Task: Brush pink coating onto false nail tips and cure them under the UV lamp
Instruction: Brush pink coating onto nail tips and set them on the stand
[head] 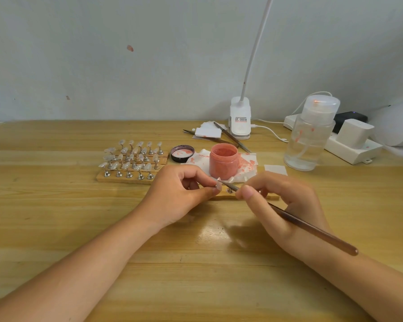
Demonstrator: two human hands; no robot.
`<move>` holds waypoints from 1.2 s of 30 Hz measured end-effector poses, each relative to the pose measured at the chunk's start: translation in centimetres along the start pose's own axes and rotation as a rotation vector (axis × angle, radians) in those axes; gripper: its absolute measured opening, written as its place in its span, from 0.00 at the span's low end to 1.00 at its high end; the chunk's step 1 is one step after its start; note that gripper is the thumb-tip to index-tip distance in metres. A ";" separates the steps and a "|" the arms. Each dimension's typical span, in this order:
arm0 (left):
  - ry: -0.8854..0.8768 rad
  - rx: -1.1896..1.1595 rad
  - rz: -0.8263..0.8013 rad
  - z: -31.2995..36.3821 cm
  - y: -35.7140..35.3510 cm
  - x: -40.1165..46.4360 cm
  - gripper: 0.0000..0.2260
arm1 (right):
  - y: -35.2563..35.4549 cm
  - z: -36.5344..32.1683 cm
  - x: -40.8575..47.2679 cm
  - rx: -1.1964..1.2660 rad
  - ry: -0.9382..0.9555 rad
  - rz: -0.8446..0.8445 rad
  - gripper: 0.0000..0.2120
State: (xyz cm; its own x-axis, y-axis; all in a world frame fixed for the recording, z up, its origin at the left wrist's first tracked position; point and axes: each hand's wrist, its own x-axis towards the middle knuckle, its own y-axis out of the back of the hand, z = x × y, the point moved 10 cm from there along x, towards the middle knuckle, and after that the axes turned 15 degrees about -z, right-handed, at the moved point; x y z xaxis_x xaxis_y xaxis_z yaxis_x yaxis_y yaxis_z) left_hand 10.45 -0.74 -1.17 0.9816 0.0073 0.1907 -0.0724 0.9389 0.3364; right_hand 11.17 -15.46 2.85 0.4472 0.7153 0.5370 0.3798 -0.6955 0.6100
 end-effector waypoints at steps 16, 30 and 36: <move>0.016 0.001 -0.006 0.0 0.0 -0.1 0.13 | -0.2 0.1 -0.2 0.033 0.009 0.013 0.21; 0.006 0.017 -0.014 0.0 -0.1 0.0 0.10 | 0.0 0.9 -0.1 0.079 -0.045 0.037 0.20; -0.013 0.002 -0.012 0.0 0.0 0.0 0.09 | 0.3 0.7 0.0 0.024 -0.057 0.060 0.18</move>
State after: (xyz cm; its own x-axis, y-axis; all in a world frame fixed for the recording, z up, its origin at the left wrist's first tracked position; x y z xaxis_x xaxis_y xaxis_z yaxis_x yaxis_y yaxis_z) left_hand 10.47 -0.80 -1.14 0.9800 -0.0086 0.1987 -0.0608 0.9382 0.3407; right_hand 11.89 -15.74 2.60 0.5148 0.6677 0.5377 0.3703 -0.7389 0.5630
